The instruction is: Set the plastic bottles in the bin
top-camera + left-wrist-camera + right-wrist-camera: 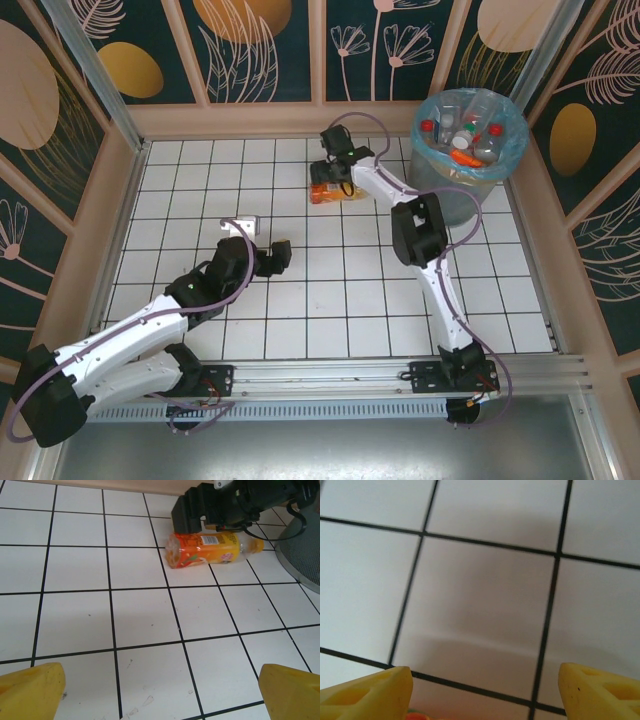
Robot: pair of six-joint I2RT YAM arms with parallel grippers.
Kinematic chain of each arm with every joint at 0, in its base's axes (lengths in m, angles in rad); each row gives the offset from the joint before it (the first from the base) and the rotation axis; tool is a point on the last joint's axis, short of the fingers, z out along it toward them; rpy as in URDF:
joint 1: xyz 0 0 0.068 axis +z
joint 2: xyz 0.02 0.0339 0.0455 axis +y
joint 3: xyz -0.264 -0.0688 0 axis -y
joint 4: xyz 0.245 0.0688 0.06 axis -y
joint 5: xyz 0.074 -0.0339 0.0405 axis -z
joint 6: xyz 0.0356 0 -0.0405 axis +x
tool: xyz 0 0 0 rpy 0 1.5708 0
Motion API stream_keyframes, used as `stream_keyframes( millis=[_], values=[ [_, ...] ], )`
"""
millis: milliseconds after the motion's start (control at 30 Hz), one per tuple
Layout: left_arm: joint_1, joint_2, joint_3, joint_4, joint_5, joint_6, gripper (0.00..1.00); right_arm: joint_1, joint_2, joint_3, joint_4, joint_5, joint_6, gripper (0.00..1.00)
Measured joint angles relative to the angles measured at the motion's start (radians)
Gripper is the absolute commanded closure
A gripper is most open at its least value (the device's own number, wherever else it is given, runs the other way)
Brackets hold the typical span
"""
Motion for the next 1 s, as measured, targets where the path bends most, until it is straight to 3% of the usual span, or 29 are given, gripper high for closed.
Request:
stream_keyframes(
  millis=[433,833,1000],
  values=[
    [0.000,0.049,0.000,0.005,0.016,-0.014,0.02,0.026,-0.339,-0.477,-0.014,-0.200,0.072,0.13],
    [0.000,0.063,-0.003,0.021,0.029,-0.021,0.01,0.218,-0.661,-0.909,0.051,-0.086,-0.024,0.09],
    [0.000,0.088,-0.004,0.033,0.034,-0.021,0.01,0.241,-0.692,-1.006,0.053,-0.002,-0.072,0.08]
  ],
)
